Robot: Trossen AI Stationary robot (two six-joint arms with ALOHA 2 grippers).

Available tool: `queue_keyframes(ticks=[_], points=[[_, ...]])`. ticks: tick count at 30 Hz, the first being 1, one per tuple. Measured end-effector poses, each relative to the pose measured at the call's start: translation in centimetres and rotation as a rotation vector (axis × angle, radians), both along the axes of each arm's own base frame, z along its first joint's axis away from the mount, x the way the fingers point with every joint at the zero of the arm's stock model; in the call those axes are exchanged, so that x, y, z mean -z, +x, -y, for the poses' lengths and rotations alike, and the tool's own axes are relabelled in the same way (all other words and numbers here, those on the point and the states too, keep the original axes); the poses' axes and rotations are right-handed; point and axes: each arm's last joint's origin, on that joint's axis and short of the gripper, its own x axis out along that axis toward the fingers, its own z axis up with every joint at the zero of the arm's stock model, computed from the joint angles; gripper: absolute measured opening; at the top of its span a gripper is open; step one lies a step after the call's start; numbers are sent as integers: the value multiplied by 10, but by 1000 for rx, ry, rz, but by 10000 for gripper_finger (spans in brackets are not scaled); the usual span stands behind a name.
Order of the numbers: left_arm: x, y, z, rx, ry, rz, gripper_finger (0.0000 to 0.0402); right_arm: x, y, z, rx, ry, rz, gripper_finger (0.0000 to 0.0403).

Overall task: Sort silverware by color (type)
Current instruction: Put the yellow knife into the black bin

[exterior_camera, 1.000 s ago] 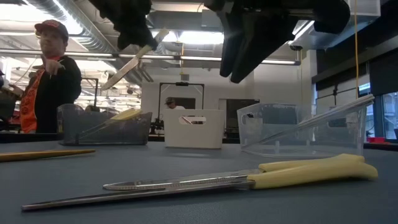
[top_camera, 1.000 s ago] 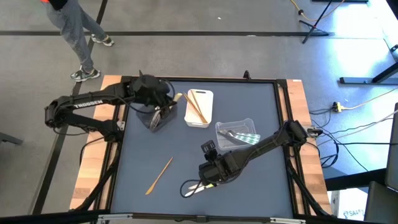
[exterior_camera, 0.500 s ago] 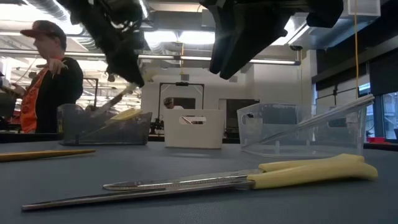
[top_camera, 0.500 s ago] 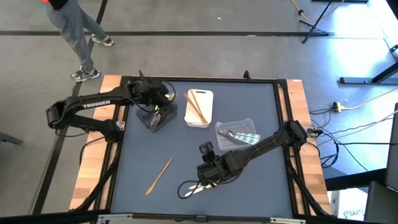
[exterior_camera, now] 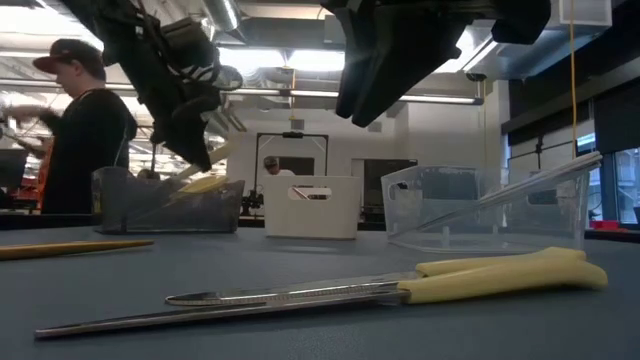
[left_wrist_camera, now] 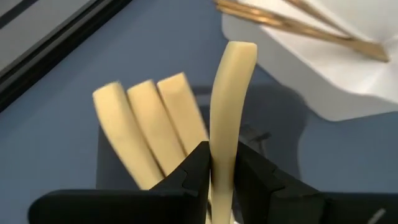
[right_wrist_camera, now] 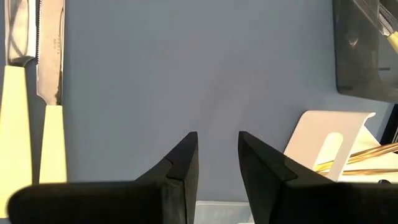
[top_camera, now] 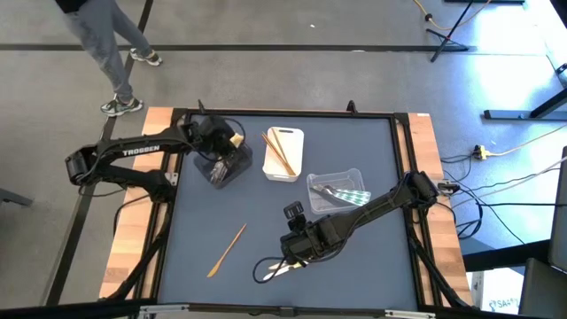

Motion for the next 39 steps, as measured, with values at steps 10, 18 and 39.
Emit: queue_keyframes(ticks=[10, 18, 39], points=[[11, -6, 1, -43, 31, -60, 55, -1, 2, -1, -1, 11, 22, 101], [11, -6, 1, -43, 30, -62, 60, -1, 2, -1, -1, 11, 22, 101], [11, -6, 1, -40, 25, -60, 163, 0, 1, -1, -1, 5, 11, 101]])
